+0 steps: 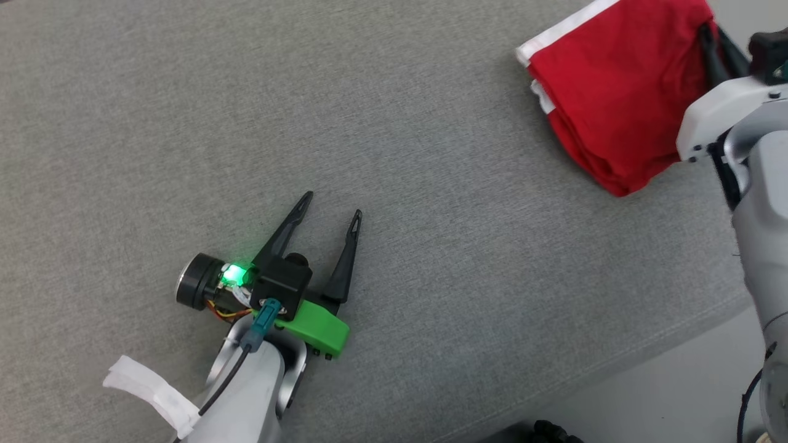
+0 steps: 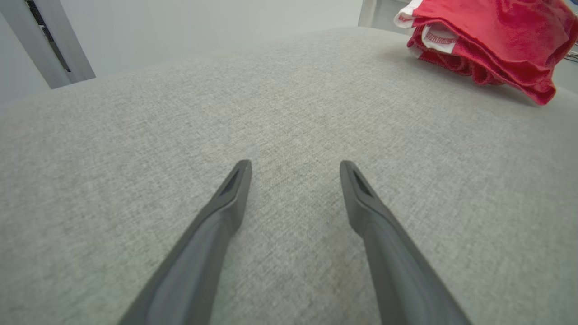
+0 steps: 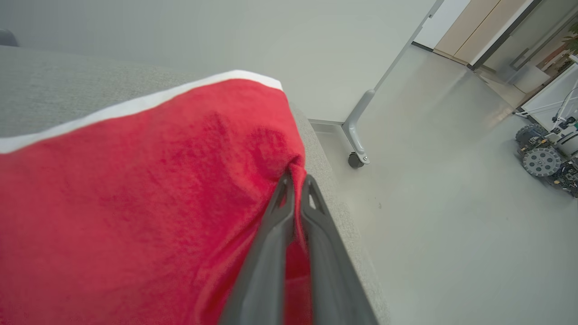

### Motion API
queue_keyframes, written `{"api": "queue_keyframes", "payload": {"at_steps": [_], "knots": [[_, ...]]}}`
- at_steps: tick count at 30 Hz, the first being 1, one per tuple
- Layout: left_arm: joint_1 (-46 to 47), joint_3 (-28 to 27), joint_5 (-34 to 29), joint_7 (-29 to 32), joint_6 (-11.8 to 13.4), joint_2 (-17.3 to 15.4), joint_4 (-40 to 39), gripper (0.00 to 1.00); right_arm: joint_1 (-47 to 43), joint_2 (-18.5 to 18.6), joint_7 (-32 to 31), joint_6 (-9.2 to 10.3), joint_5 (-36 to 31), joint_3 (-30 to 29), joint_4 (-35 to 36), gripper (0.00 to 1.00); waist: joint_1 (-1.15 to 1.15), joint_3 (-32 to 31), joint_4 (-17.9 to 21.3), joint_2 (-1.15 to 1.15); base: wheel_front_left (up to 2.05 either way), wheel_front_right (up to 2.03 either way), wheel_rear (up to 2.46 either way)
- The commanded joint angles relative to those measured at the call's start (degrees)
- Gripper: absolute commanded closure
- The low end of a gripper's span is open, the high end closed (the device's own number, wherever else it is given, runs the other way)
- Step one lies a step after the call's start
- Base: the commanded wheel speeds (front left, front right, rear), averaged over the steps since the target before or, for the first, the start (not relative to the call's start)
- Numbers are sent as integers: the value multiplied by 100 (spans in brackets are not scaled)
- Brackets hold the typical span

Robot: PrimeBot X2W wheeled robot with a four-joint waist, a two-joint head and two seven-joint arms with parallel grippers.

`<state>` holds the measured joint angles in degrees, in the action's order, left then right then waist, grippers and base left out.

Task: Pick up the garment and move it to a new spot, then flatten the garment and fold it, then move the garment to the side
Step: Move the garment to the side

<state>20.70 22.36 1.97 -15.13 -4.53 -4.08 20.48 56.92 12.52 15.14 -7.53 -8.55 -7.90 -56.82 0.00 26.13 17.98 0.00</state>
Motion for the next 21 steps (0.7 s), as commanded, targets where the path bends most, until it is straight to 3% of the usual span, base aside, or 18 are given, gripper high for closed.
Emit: {"api": "queue_keyframes", "payload": {"at_steps": [1, 3, 5, 10, 14, 17, 21], "knots": [[113, -20, -58, -1, -24, -45, 20, 0, 137, 118, -1, 8, -188, -207, -42, 100, 0, 356, -389, 0, 0, 0, 0], [188, -34, -79, 2, -22, -42, 33, 0, 222, 239, -1, 8, -468, -547, -52, 100, 0, 394, -454, 0, 0, 0, 0], [204, -79, -78, 3, 2, -56, 51, 0, 254, 263, 0, 8, -707, -891, -71, 0, 0, 404, -489, 0, 0, 0, 0], [144, -159, -45, 10, 2, -88, 119, 0, 170, 224, -1, 8, -1262, -1755, 58, 0, 0, 298, -517, 0, 0, 0, 0], [27, -196, 5, 8, 34, -61, 154, 0, 66, -33, -1, 8, -1440, -2169, 382, 0, 0, 87, -561, 0, 0, 0, 0], [-77, -245, 53, 4, 95, -16, 137, 0, -80, -342, 0, 8, -1234, -2105, 806, 0, 0, -143, -617, 0, 0, 0, 0], [-226, -413, 160, 2, 220, 31, 98, 0, -408, -659, 0, 8, -587, -1577, 1507, 0, 0, -496, -714, 0, 0, 0, 0]]}}
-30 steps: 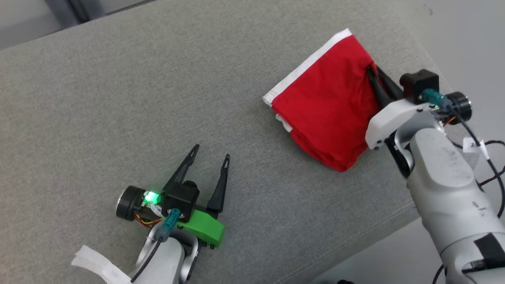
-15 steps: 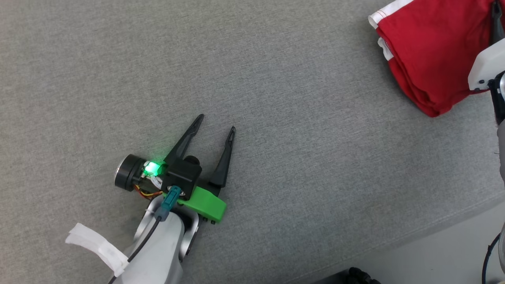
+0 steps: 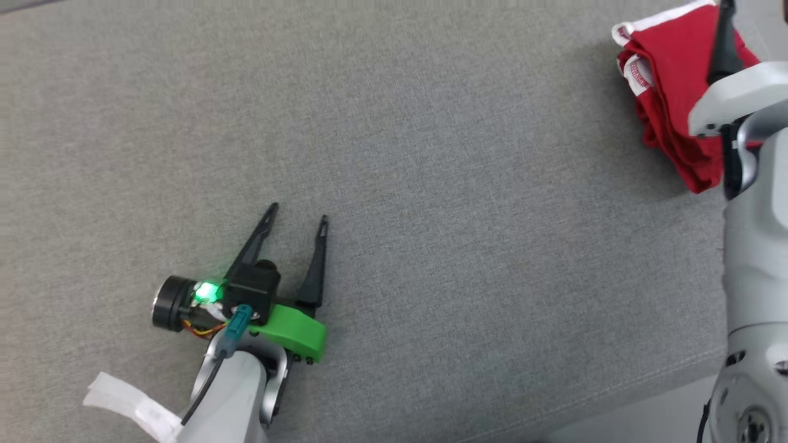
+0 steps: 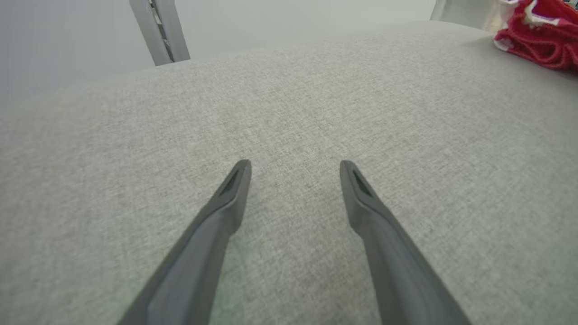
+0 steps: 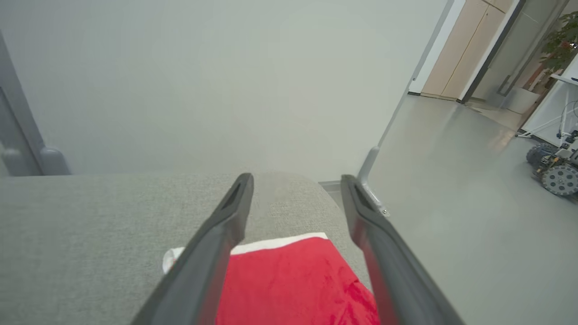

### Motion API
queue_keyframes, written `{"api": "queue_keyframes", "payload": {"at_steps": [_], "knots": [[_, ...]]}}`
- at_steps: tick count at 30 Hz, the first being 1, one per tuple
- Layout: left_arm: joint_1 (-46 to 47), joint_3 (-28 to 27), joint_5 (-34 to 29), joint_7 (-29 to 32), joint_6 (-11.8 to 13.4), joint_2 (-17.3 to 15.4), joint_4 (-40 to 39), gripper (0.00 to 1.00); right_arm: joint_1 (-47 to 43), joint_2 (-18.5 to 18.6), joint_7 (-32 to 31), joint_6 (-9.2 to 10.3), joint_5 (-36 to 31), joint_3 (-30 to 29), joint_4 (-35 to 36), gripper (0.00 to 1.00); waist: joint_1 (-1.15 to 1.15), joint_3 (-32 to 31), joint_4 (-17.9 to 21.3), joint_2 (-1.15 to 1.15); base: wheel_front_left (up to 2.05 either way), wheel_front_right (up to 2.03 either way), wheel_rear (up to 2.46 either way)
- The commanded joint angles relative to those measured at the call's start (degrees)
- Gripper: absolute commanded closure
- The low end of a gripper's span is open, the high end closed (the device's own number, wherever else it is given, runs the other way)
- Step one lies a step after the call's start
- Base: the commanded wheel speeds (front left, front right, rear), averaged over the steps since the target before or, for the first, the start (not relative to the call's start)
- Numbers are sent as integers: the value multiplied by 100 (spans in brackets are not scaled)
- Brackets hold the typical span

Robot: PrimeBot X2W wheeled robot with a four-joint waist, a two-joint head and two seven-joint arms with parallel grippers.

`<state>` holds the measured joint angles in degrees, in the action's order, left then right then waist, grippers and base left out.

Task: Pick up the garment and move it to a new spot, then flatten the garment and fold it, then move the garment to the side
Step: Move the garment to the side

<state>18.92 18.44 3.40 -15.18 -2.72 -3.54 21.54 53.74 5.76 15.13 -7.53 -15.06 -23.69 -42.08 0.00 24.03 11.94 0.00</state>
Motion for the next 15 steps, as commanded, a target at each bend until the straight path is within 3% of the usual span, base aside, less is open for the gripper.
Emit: {"api": "queue_keyframes", "payload": {"at_steps": [1, 9, 15], "knots": [[-108, -86, 46, 6, 63, -15, -8, 0, -213, -47, 0, 8, 286, 202, 239, 0, 0, -375, -140, 0, 0, 0, 0], [-419, -678, 206, 5, 304, 11, 6, 0, -1321, -226, 0, 8, 1539, 1575, 1352, 0, 0, -965, -474, 0, 0, 0, 0], [-673, -1051, 273, 5, 322, 34, 124, 0, -2241, -255, 0, 8, 1930, 2005, 1491, 0, 0, -1316, -747, 0, 0, 0, 0]]}}
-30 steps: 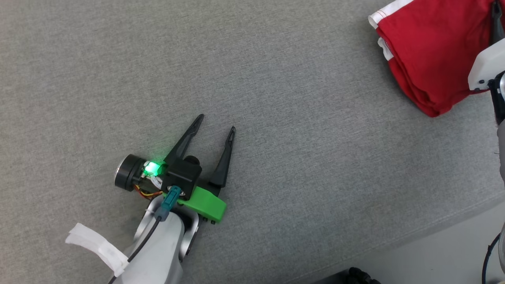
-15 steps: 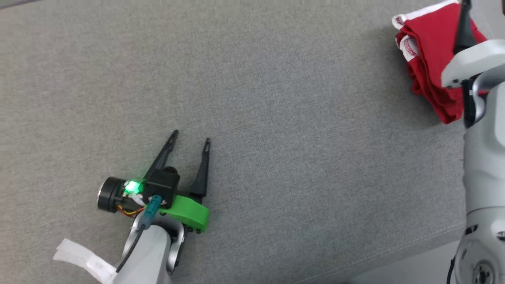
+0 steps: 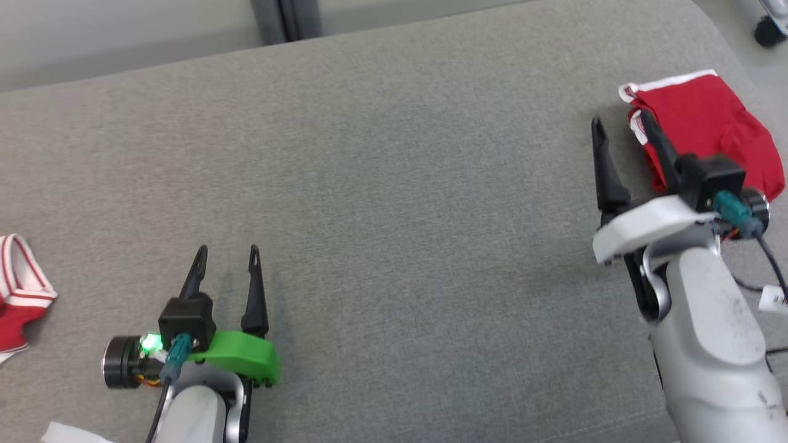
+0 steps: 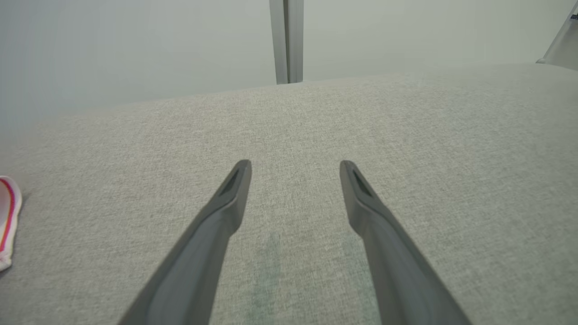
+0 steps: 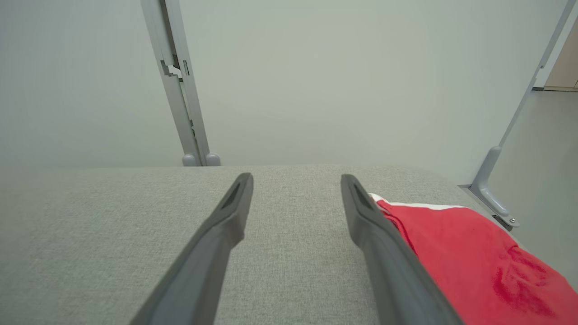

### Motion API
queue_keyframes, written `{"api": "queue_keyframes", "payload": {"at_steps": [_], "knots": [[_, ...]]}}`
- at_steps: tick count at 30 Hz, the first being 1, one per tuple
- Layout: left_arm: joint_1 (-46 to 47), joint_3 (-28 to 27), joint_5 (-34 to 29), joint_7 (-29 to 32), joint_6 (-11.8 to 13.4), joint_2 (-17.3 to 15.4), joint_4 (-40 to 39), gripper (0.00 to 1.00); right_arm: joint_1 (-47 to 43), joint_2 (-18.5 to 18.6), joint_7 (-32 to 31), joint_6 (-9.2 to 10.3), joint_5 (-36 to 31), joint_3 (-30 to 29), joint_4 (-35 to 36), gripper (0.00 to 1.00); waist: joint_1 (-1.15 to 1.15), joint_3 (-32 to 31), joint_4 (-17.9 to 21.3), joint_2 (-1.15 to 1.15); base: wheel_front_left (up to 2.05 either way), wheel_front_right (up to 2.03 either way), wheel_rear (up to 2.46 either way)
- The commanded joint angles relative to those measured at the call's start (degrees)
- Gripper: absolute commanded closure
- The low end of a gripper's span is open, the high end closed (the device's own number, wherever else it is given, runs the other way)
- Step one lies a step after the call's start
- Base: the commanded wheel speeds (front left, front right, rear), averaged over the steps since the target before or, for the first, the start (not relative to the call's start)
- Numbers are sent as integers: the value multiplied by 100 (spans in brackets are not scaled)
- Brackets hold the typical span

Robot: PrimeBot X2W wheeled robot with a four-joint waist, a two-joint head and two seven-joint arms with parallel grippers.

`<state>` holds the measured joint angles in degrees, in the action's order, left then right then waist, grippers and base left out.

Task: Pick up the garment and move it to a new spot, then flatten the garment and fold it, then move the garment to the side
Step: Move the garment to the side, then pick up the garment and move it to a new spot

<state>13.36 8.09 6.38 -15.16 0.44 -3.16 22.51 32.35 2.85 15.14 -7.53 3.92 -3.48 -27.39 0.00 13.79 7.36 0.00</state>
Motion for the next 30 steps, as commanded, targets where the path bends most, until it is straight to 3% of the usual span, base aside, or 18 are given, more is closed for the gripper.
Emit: {"api": "queue_keyframes", "payload": {"at_steps": [1, 15, 24, 30], "knots": [[-155, -48, -27, 2, -11, -4, 50, 0, -241, 32, -1, 8, 42, 20, 23, 0, 0, -333, -327, 0, 0, 0, 0], [-1059, -469, 59, 1, -55, 18, -146, 0, -1648, 19, -1, 8, 568, 247, -84, 0, 0, -861, -574, 0, 0, 0, 0], [-1130, -374, 269, 2, 17, 18, -229, 0, -1742, 19, -1, 8, 587, 310, -42, 0, 0, -839, -779, 0, 0, 0, 0], [-971, -303, 402, 2, 76, 16, -140, 0, -1691, 20, -1, 8, 646, 432, -65, 0, 0, -703, -1184, 0, 0, 0, 0]]}}
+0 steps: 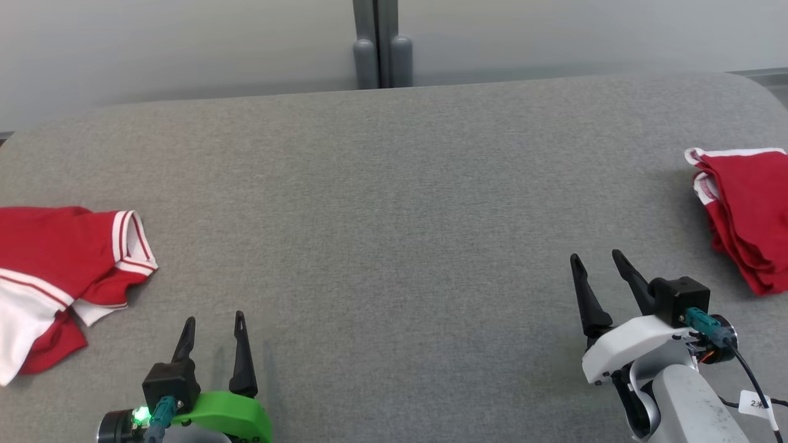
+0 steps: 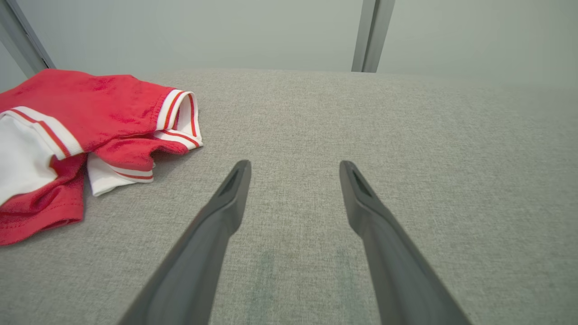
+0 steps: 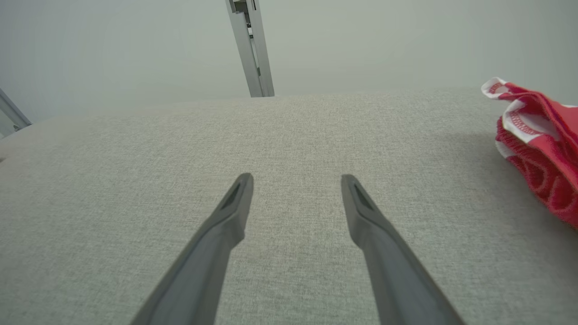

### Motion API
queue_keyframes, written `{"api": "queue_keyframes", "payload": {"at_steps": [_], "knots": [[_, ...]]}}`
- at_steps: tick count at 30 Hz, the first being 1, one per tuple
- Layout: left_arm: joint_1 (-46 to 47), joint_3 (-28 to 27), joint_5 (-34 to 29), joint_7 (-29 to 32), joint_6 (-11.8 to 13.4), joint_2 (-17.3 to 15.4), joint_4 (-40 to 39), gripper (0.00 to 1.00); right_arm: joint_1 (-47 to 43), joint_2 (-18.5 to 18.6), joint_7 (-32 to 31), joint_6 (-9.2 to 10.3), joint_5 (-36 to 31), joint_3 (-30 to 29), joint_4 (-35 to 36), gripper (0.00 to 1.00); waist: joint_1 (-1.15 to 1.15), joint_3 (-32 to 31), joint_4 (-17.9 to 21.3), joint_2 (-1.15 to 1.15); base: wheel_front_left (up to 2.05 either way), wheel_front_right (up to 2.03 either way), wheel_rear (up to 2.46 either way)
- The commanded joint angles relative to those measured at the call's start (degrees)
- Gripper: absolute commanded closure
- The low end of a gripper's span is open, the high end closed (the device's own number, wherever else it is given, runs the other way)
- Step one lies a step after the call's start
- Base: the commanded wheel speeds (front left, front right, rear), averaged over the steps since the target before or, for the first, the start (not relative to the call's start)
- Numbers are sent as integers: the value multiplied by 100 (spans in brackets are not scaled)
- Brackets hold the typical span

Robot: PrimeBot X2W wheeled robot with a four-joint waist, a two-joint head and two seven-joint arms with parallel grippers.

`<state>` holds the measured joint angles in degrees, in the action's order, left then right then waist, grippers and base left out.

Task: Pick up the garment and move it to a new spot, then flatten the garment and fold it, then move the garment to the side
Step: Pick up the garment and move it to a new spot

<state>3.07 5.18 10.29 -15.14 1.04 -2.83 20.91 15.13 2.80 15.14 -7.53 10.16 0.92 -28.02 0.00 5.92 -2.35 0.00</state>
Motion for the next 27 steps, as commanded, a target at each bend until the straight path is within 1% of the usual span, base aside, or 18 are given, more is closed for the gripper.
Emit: {"api": "queue_keyframes", "payload": {"at_steps": [1, 6, 13, 18, 23, 27], "knots": [[75, 10, 16, 0, 30, -16, 45, 0, 21, 24, -1, 8, 23, -1, -8, 0, 0, 94, -334, 0, 0, 0, 0], [27, 23, 31, 0, 91, -17, 115, 0, -13, 25, 0, 8, 51, 82, -34, 0, 0, 86, -895, 0, 0, 0, 0], [-130, -131, 92, 0, 162, -17, 242, 0, -37, 25, -1, 8, 164, 208, -77, 0, 0, 85, -1734, 0, 0, 0, 0], [-178, -235, 166, 0, 190, -16, 288, 0, -75, 25, -1, 8, 199, 270, -127, 0, 0, 81, -2245, 0, 0, 0, 0], [-260, -380, 275, 1, 177, -15, 317, 0, -117, 26, -1, 8, 235, 346, -172, 0, 0, 49, -2598, 0, 0, 0, 0], [-275, -453, 354, 1, 128, -15, 335, 0, -80, 28, -1, 8, 243, 394, -189, 0, 0, 65, -2684, 0, 0, 0, 0]]}}
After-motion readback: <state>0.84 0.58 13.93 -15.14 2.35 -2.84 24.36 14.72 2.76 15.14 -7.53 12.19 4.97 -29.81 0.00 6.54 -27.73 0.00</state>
